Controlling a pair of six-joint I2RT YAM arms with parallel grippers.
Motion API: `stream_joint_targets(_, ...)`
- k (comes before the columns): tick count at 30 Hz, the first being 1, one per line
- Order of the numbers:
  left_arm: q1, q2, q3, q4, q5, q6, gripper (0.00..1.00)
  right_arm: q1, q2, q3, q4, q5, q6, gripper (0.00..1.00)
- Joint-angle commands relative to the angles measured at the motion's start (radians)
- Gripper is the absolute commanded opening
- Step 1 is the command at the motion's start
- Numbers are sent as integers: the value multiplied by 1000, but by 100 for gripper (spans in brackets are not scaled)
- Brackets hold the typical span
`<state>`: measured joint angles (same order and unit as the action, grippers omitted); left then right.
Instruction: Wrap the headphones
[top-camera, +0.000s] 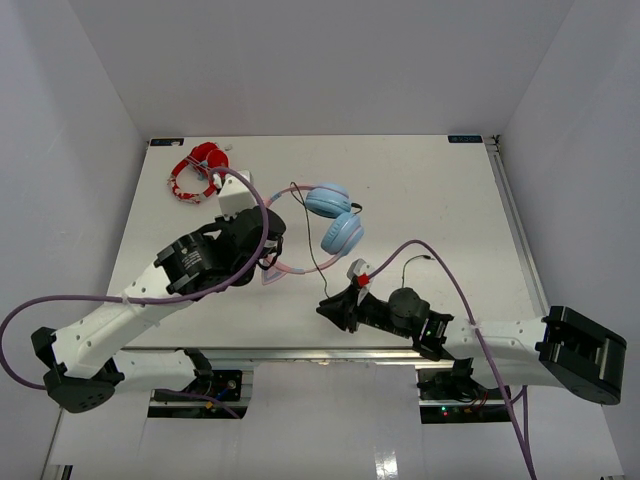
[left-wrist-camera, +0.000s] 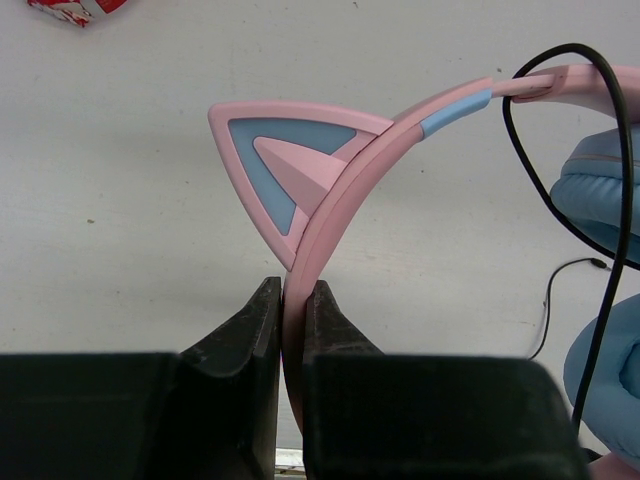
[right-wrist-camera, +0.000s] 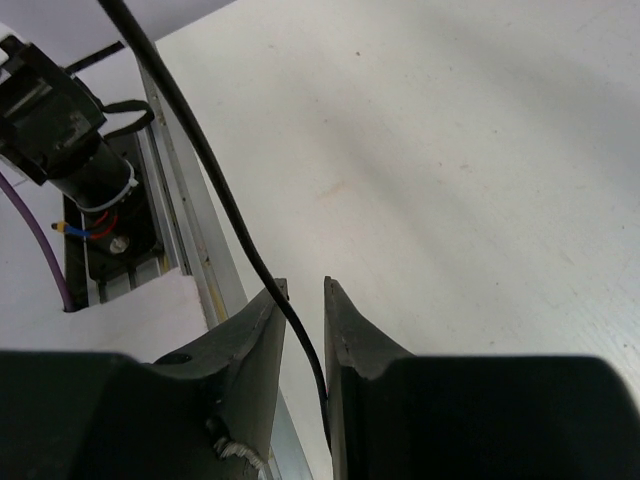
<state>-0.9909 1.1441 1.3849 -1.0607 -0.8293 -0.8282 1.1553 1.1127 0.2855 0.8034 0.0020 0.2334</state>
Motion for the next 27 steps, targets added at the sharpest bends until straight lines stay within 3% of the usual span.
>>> stream_joint_targets(1,5,-73,59,81,9,-12,0,7,41,-47,185,36,-36,29)
stream_joint_targets(15,5,-163,38,90,51,16,0,4,226,-107,360,70,-56,28)
stream_joint_targets(27,5,-276,-3,153,172,69,0,-18,539,-81,618,0,-46,24)
